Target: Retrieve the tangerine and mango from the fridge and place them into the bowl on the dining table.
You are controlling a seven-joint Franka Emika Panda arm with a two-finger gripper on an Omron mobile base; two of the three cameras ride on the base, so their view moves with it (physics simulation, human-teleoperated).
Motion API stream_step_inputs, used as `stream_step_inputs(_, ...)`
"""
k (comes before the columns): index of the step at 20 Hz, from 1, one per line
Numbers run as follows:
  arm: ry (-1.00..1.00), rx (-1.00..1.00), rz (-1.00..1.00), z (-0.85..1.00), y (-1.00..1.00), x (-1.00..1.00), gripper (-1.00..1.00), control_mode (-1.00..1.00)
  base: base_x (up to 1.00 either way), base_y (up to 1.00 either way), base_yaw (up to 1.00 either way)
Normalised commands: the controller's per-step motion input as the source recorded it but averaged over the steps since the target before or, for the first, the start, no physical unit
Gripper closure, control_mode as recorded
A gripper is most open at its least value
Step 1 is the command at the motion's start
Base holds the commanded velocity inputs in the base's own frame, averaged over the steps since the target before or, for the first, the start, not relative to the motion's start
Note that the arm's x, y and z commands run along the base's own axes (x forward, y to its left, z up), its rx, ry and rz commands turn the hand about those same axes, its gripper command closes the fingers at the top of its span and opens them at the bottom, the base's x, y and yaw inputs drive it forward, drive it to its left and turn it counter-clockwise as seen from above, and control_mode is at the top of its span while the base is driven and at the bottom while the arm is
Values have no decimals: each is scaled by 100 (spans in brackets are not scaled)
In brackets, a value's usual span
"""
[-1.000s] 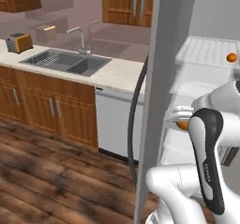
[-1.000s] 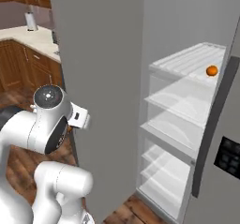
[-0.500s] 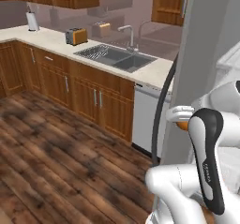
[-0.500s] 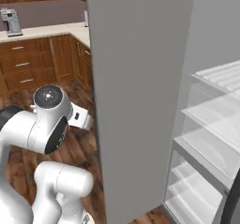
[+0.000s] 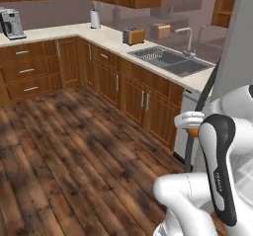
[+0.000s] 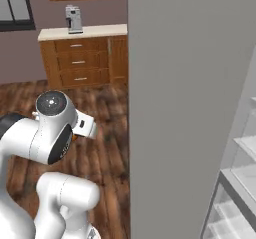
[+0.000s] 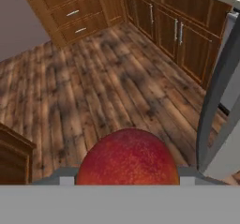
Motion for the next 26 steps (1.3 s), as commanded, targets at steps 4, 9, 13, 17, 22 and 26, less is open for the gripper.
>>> stream_step_inputs(4, 0, 0, 0, 0, 0, 0, 100, 100, -22, 9, 44)
stream_step_inputs(9, 0, 0, 0, 0, 0, 0, 100, 100, -16, 7, 42)
stream_step_inputs(13, 0, 0, 0, 0, 0, 0, 100, 100, -9, 7, 39)
stream_step_inputs(17, 0, 0, 0, 0, 0, 0, 100, 100, -5, 4, 37)
stream_step_inputs(22, 0, 0, 0, 0, 0, 0, 100, 100, 0, 5, 33)
stream_step_inputs(26, 0, 0, 0, 0, 0, 0, 100, 100, 0, 11, 27)
